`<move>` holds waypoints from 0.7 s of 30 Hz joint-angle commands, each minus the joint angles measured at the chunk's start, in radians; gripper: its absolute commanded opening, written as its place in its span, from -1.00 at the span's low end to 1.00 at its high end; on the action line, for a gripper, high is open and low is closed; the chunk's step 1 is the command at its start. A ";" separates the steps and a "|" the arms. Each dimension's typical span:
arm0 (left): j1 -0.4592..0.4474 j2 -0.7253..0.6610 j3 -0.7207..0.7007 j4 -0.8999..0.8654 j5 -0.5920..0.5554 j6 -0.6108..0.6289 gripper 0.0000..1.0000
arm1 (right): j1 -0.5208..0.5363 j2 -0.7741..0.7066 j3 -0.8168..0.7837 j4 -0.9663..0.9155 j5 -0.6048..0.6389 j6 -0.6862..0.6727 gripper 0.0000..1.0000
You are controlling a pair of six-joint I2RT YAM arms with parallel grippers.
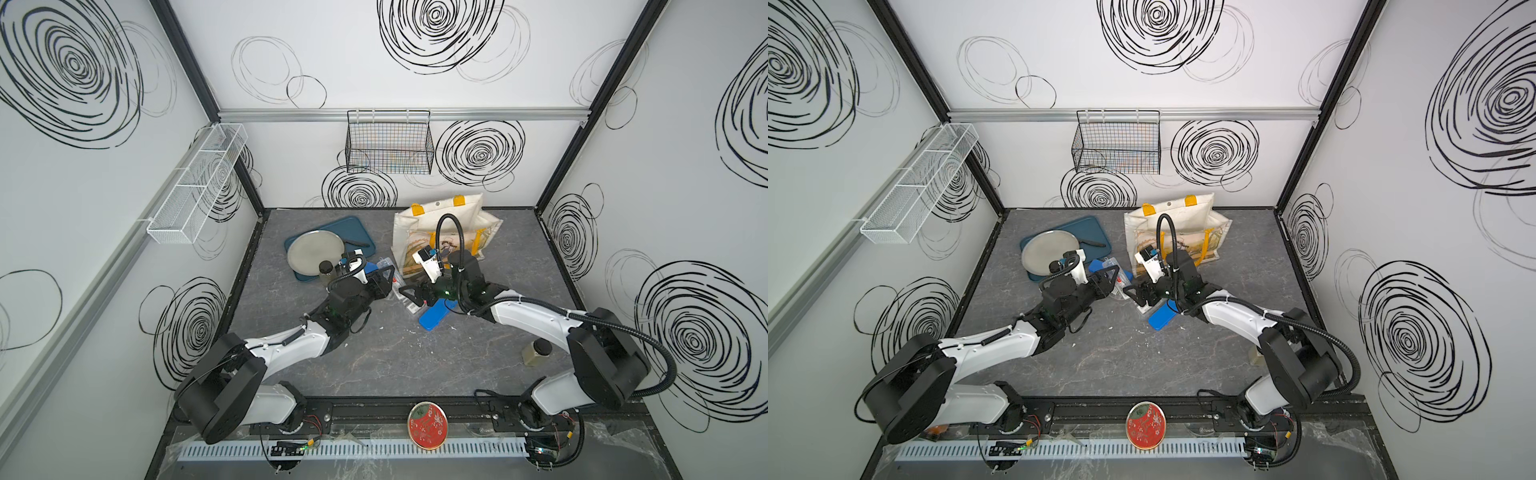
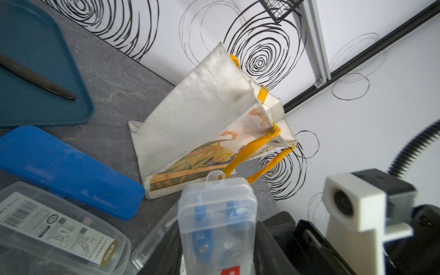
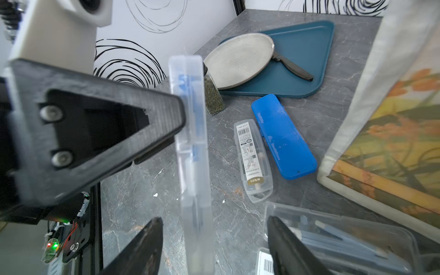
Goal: Put the compass set into the canvas bag
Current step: Place the compass set in the canvas bag.
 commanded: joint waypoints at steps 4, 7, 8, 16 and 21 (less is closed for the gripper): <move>0.002 0.002 -0.021 0.126 0.039 0.014 -0.07 | 0.001 0.065 0.073 0.091 -0.100 0.063 0.04; 0.000 0.000 -0.023 0.128 0.036 0.014 -0.07 | 0.001 0.081 0.082 0.112 -0.122 0.087 -0.30; 0.000 0.000 -0.024 0.129 0.035 0.013 -0.07 | 0.001 0.085 0.085 0.118 -0.130 0.092 -0.40; 0.014 0.000 -0.040 0.159 0.038 -0.018 0.91 | 0.003 0.092 0.087 0.146 -0.139 0.120 -0.76; 0.054 -0.056 -0.093 0.217 0.040 -0.055 0.99 | 0.003 0.052 0.135 0.059 -0.043 0.065 -0.75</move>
